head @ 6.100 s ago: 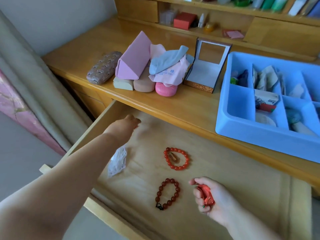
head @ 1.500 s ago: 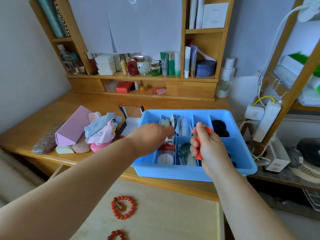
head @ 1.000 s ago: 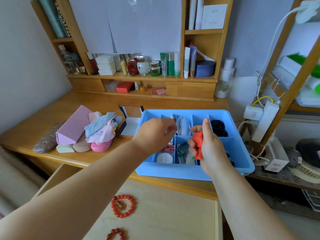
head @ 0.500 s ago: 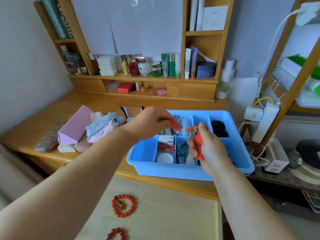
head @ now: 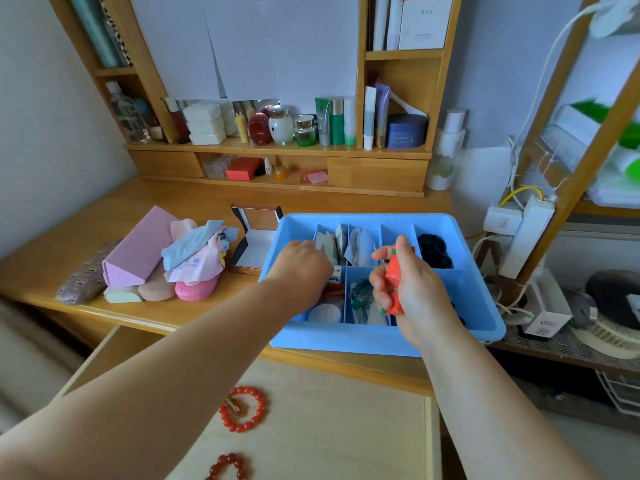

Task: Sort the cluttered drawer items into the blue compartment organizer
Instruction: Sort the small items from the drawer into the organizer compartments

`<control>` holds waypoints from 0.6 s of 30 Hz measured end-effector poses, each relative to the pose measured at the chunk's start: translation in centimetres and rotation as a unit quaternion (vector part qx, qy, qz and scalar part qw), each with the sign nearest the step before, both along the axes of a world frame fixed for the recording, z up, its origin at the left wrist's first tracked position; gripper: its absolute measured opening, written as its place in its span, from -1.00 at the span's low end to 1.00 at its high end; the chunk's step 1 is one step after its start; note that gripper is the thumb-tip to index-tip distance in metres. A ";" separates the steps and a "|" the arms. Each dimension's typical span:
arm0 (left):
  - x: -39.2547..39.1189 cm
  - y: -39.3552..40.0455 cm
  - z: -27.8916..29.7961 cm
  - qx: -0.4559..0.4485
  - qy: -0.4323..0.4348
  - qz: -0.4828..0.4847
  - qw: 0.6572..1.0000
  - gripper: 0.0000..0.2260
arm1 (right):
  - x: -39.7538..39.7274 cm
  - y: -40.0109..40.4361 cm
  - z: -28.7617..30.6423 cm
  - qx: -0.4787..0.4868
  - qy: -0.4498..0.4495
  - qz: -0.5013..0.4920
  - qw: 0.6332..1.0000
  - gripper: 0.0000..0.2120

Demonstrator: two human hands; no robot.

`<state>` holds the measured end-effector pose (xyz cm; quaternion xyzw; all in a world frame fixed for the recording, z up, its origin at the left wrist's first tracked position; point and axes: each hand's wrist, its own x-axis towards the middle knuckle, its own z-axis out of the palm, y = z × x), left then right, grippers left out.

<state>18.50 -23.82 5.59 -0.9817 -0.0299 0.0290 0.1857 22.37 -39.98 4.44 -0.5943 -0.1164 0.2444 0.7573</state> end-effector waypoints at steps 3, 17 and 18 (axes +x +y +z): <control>0.4 -0.8 -0.1 0.043 0.032 0.037 0.998 -0.91 | -0.2 0.1 0.1 -0.011 0.006 0.006 1.000 -0.45; -1.0 -2.5 5.7 -0.530 -0.157 -0.050 0.832 -0.94 | -0.2 0.1 0.1 -0.020 -0.007 0.026 0.999 -0.33; -1.0 -1.7 5.8 -0.523 -0.177 -0.037 0.833 -0.94 | 0.0 0.1 0.0 -0.014 -0.004 0.007 1.000 -0.35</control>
